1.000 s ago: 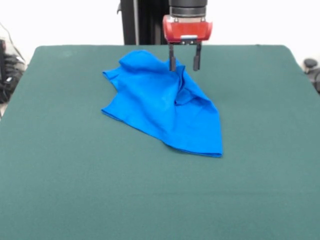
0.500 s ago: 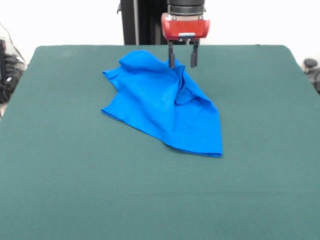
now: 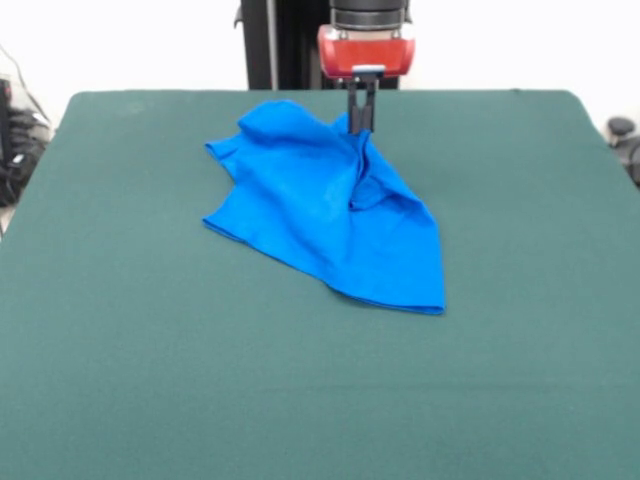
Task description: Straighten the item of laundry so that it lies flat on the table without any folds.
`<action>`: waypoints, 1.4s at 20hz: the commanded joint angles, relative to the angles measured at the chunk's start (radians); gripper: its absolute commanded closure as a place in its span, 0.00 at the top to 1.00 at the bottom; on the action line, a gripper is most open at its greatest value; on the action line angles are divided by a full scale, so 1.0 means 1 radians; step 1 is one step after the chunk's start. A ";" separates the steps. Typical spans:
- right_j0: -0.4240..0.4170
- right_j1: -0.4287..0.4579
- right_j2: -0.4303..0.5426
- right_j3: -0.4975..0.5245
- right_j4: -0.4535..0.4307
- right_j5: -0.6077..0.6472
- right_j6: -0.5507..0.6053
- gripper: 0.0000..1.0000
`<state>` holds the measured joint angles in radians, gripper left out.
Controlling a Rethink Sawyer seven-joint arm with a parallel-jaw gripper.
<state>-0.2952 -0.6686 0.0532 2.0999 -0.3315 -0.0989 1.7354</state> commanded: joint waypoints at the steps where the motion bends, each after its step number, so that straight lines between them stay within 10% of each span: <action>1: 0.014 0.031 0.009 0.034 -0.021 -0.043 0.153 0.00; 13: -0.001 0.013 0.028 0.028 -0.012 -0.005 0.146 0.00; 14: -0.004 0.013 0.030 0.027 -0.013 -0.004 0.145 1.00; 28: 0.001 0.004 0.028 0.026 -0.010 0.016 0.139 1.00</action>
<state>-0.3005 -0.6705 0.0500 2.0999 -0.3315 -0.0987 1.7354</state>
